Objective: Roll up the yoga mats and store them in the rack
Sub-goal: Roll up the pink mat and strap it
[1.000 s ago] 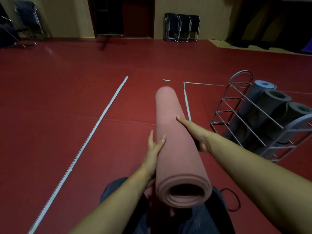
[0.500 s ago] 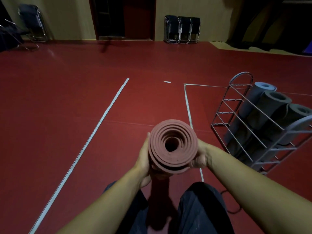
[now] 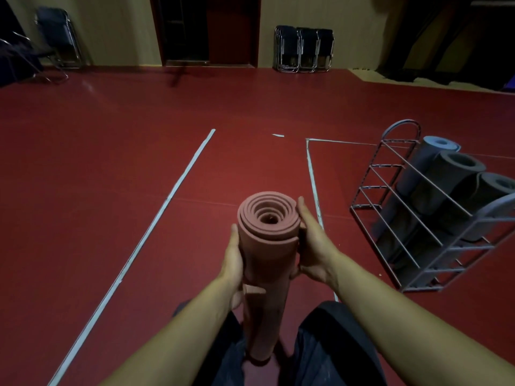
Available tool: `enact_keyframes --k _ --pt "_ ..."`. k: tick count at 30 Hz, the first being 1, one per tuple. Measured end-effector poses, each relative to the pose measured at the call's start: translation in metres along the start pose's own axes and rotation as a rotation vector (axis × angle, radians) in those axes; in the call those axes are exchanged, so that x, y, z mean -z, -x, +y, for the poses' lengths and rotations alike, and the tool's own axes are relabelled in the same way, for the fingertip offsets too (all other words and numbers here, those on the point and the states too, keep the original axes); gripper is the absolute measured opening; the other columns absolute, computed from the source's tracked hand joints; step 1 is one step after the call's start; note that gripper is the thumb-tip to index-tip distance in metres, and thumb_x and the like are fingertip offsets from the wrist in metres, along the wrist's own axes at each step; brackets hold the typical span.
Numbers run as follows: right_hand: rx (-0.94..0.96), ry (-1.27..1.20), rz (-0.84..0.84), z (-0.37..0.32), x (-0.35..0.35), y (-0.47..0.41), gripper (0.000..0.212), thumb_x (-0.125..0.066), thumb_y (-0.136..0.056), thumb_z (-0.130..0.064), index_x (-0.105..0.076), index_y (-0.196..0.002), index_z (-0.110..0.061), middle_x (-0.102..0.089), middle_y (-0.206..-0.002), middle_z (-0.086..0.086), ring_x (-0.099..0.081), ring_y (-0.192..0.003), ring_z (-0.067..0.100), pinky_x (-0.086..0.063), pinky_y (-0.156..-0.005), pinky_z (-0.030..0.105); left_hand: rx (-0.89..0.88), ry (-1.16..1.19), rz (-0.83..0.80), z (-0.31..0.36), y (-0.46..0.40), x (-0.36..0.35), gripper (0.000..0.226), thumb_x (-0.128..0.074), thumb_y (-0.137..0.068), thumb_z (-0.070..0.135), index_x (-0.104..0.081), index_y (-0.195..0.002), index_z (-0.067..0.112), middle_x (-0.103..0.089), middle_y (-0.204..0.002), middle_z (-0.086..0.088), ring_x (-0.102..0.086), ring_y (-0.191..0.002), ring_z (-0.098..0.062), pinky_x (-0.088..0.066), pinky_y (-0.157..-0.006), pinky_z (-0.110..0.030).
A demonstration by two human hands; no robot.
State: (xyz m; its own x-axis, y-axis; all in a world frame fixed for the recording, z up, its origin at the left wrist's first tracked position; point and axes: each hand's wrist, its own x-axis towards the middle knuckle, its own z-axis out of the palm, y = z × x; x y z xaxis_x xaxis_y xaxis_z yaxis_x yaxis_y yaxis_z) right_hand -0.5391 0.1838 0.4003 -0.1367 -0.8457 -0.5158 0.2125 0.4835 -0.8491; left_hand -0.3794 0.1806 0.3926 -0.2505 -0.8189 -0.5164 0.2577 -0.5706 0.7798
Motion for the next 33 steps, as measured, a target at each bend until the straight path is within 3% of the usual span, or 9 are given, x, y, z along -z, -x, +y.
enact_keyframes --k 3,5,7,12,18,25,27,30,33 --pt "-0.05 0.042 0.001 0.025 -0.004 -0.005 0.096 -0.057 -0.051 -0.102 -0.071 -0.125 -0.042 -0.069 -0.133 -0.006 -0.057 -0.127 0.025 -0.046 -0.097 0.061 0.016 -0.08 0.13 -0.01 -0.018 0.011 0.056 -0.036 -0.106 0.06 -0.07 -0.12 0.018 -0.073 -0.109 -0.008 -0.068 -0.093 -0.028 -0.057 -0.085 -0.047" --pt "-0.036 0.038 0.032 0.041 -0.001 -0.011 0.11 -0.063 -0.044 -0.103 -0.06 -0.137 -0.046 -0.056 -0.148 -0.009 -0.048 -0.136 0.026 -0.043 -0.098 0.07 -0.049 -0.228 0.186 -0.025 -0.041 0.026 0.072 -0.041 -0.091 0.076 -0.065 -0.136 0.026 -0.066 -0.135 -0.002 -0.064 -0.11 -0.024 -0.056 -0.095 -0.056" --pt "-0.023 0.04 0.052 0.053 -0.002 -0.013 0.119 -0.066 -0.04 -0.102 -0.053 -0.143 -0.044 -0.05 -0.153 -0.008 -0.045 -0.139 0.026 -0.044 -0.097 0.069 -0.077 -0.348 0.192 -0.031 -0.046 0.036 0.094 -0.039 -0.066 0.094 -0.07 -0.13 0.032 -0.07 -0.129 0.005 -0.063 -0.116 -0.021 -0.053 -0.101 -0.057" --pt "0.013 0.074 0.057 0.052 -0.012 -0.001 0.111 -0.064 -0.049 -0.099 -0.049 -0.145 -0.045 -0.041 -0.159 -0.007 -0.039 -0.143 0.026 -0.047 -0.093 0.067 -0.076 -0.497 0.055 -0.011 -0.02 0.026 0.101 -0.058 -0.064 0.097 -0.058 -0.138 0.029 -0.055 -0.124 0.009 -0.051 -0.113 -0.02 -0.052 -0.099 -0.056" --pt "-0.015 0.057 0.081 0.058 -0.012 0.003 0.095 -0.057 -0.068 -0.091 -0.042 -0.151 -0.047 -0.032 -0.165 -0.005 -0.033 -0.147 0.03 -0.039 -0.1 0.07 -0.113 -0.442 0.045 -0.021 -0.028 0.027 0.057 -0.067 -0.083 0.071 -0.057 -0.126 0.035 -0.059 -0.127 0.011 -0.055 -0.103 -0.008 -0.05 -0.1 -0.053" --pt "0.023 0.092 0.071 0.031 -0.012 0.002 0.07 -0.045 -0.082 -0.089 -0.056 -0.137 -0.049 -0.057 -0.135 -0.015 -0.05 -0.118 0.019 -0.047 -0.093 0.063 -0.168 -0.422 0.003 0.009 -0.028 0.021 0.052 -0.06 -0.088 0.072 -0.065 -0.126 0.036 -0.06 -0.107 0.017 -0.055 -0.099 -0.012 -0.045 -0.091 -0.044" --pt "0.036 0.114 0.134 0.037 -0.01 0.0 0.071 -0.047 -0.082 -0.087 -0.056 -0.138 -0.043 -0.059 -0.129 -0.011 -0.052 -0.115 0.022 -0.046 -0.09 0.06 -0.15 -0.453 0.012 0.002 -0.035 0.03 0.061 -0.063 -0.083 0.075 -0.064 -0.129 0.034 -0.062 -0.116 0.014 -0.053 -0.103 -0.015 -0.044 -0.089 -0.045" --pt "0.082 0.158 0.204 0.054 -0.015 -0.005 0.086 -0.058 -0.079 -0.081 -0.042 -0.153 -0.04 -0.048 -0.153 -0.007 -0.046 -0.137 0.026 -0.04 -0.098 0.052 -0.072 -0.44 0.033 -0.015 -0.038 0.04 0.074 -0.065 -0.079 0.078 -0.06 -0.139 0.034 -0.056 -0.142 0.006 -0.05 -0.113 -0.019 -0.049 -0.095 -0.05" --pt "0.087 0.165 0.183 0.052 -0.018 -0.011 0.07 -0.059 -0.086 -0.075 -0.051 -0.147 -0.042 -0.054 -0.144 -0.008 -0.05 -0.128 0.024 -0.042 -0.092 0.051 -0.043 -0.453 0.042 -0.009 -0.037 0.038 0.072 -0.064 -0.08 0.079 -0.057 -0.141 0.041 -0.053 -0.134 0.01 -0.049 -0.115 -0.024 -0.053 -0.093 -0.057"
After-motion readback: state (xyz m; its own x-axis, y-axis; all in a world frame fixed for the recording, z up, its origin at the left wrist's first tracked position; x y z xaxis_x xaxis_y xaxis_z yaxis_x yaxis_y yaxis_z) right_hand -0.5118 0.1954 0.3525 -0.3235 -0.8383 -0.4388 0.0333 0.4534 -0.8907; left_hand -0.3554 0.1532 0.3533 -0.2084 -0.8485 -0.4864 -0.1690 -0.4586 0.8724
